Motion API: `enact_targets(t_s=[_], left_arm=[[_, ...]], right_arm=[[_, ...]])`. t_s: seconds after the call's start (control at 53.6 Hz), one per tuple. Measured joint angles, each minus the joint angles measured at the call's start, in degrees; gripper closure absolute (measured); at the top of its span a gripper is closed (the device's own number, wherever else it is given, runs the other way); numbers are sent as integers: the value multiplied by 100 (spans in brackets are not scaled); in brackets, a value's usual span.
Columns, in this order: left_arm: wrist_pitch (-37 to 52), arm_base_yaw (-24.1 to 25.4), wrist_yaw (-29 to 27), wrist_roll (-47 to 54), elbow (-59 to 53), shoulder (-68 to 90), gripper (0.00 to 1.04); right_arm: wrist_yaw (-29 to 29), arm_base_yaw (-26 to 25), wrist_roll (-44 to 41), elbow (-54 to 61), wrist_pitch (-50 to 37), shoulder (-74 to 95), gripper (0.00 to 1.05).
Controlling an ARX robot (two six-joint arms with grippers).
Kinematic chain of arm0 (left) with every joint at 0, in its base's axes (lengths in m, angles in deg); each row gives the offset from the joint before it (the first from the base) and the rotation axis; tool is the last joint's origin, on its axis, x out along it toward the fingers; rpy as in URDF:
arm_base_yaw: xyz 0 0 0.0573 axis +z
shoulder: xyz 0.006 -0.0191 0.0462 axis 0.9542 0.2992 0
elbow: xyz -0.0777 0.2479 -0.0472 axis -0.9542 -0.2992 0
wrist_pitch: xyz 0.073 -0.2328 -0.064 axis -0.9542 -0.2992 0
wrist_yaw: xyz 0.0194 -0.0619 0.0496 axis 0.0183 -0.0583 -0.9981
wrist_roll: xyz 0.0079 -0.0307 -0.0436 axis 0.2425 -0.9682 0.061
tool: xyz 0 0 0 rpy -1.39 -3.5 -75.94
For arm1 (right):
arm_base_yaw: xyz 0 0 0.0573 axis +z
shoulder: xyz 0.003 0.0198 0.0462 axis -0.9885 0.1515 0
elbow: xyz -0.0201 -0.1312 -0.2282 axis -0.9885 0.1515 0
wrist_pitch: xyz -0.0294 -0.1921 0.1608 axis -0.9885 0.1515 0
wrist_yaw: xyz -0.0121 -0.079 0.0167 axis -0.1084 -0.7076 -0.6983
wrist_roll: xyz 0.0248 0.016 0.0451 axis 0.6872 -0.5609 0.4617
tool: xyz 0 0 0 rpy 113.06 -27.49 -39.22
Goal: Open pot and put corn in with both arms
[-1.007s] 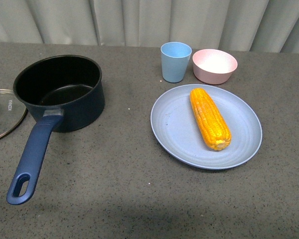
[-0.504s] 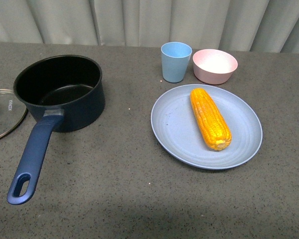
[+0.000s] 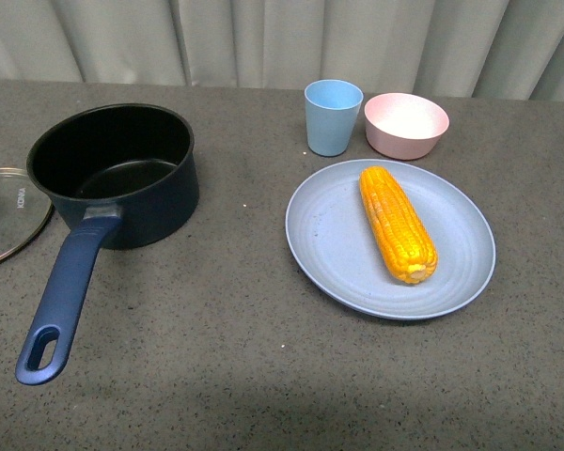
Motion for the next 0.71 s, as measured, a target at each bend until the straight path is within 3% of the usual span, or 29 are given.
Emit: enact_targets(t_s=[0.112,0.149,0.317,0.429,0.597,0.709], left_arm=[[-13,0,0,-2,-2,-9,101],[-15,0,0,0,-2,-9,96],[-15,2,0,0,-2,-13,65],[-15,0,0,0,-2,-15,40],[-15,0,0,0,-2,-20,6],[-15,0,0,13,0,-20,7]], right_arm=[[2,0,0,0,0,0,9],[0,0,0,0,0,0,9],[2,0,0,0,0,0,9],[-651,247,-262,-437,922,949,9],[-752,669,-251,-828,-765,3528,9],[-774,828,-79,-1388,-1611,5346,9]])
